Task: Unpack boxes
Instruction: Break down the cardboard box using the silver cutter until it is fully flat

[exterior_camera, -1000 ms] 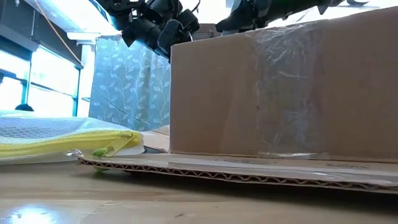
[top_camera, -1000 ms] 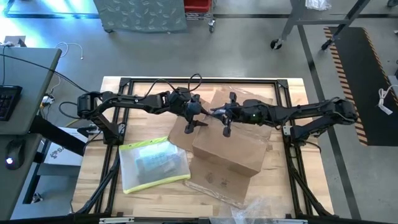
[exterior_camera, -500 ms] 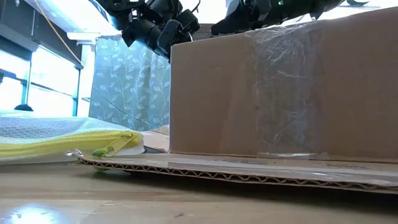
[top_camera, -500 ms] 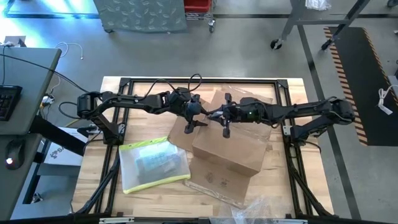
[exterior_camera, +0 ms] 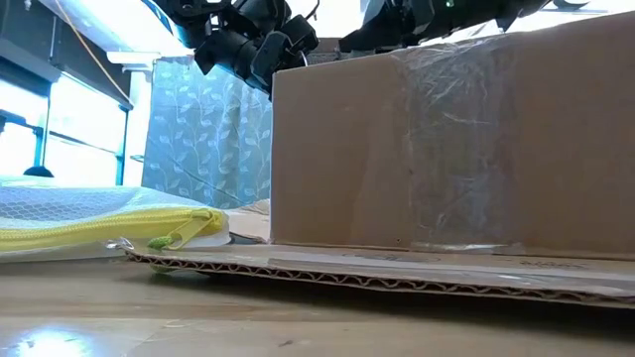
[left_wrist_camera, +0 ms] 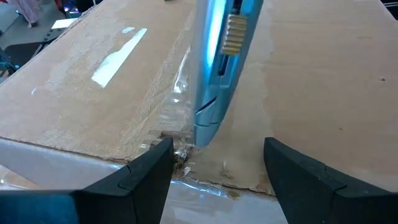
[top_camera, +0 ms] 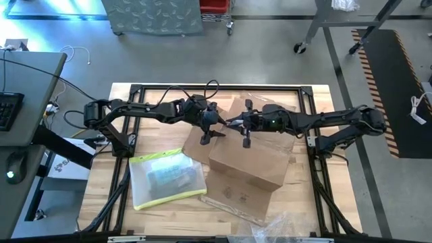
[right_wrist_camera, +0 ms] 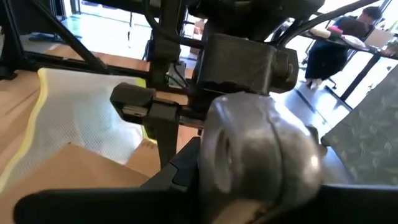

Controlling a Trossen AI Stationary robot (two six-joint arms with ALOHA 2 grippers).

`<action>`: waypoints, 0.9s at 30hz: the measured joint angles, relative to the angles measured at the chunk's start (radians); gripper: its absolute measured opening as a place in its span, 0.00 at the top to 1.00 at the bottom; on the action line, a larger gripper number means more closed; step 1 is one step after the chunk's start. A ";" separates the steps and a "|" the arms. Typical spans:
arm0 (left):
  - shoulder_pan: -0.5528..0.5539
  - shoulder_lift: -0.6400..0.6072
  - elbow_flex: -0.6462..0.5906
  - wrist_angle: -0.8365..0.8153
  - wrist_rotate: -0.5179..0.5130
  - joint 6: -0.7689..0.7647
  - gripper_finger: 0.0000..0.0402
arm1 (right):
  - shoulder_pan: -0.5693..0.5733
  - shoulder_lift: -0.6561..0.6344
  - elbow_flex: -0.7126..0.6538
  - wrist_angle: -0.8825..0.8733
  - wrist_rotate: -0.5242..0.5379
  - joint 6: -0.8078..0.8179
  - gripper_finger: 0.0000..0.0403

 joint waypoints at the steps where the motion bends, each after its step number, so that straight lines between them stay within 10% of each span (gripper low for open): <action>1: 0.000 0.000 0.000 0.000 0.001 0.000 0.42 | -0.001 0.000 0.000 -0.007 -0.002 0.000 0.86; 27: -0.001 0.000 0.000 -0.001 0.002 -0.002 0.42 | -0.022 0.001 0.000 0.016 0.077 0.157 0.86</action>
